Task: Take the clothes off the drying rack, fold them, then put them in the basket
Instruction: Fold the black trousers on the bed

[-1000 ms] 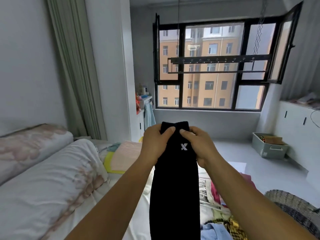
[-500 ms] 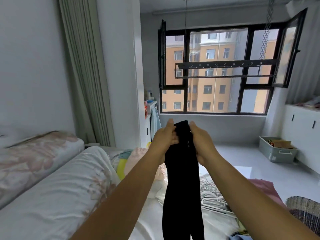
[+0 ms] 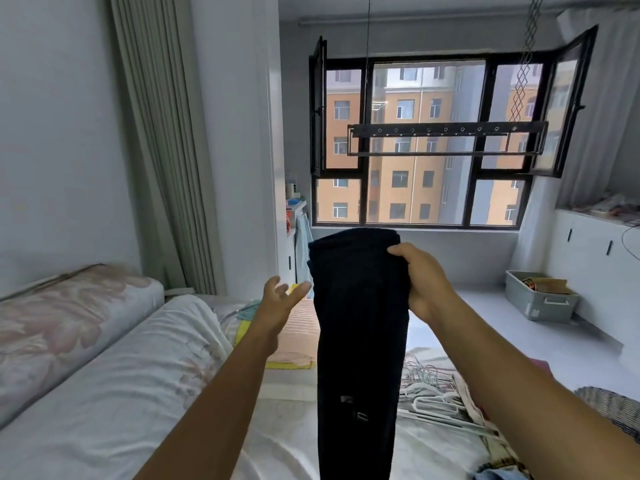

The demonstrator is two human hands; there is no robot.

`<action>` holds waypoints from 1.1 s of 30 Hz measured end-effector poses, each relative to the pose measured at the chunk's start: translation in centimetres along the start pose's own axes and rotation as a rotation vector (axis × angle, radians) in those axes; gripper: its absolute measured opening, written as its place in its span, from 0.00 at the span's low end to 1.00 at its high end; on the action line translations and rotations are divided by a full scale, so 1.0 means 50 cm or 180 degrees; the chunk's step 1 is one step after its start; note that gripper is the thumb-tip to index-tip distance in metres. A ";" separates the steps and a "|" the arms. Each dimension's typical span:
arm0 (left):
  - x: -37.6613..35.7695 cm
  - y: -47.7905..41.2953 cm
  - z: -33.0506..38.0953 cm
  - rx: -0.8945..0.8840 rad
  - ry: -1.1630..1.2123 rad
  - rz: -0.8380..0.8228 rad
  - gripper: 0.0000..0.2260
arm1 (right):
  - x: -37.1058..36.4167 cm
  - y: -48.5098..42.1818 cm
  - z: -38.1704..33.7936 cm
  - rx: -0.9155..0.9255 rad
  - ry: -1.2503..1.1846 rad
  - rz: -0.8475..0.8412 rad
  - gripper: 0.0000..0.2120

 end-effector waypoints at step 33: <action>-0.044 -0.052 0.044 -0.0116 0.0064 0.0310 0.15 | 0.091 -0.243 -0.069 0.0247 0.0306 -0.0327 0.08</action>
Point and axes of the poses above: each hand's wrist, its own y-axis away from the middle knuckle, its own x-axis out of the back of the hand, z = x × y, the point moved 7 cm from there along -y, towards the middle knuckle, and after that the axes turned 2 degrees about -z, right-handed, at the moved point
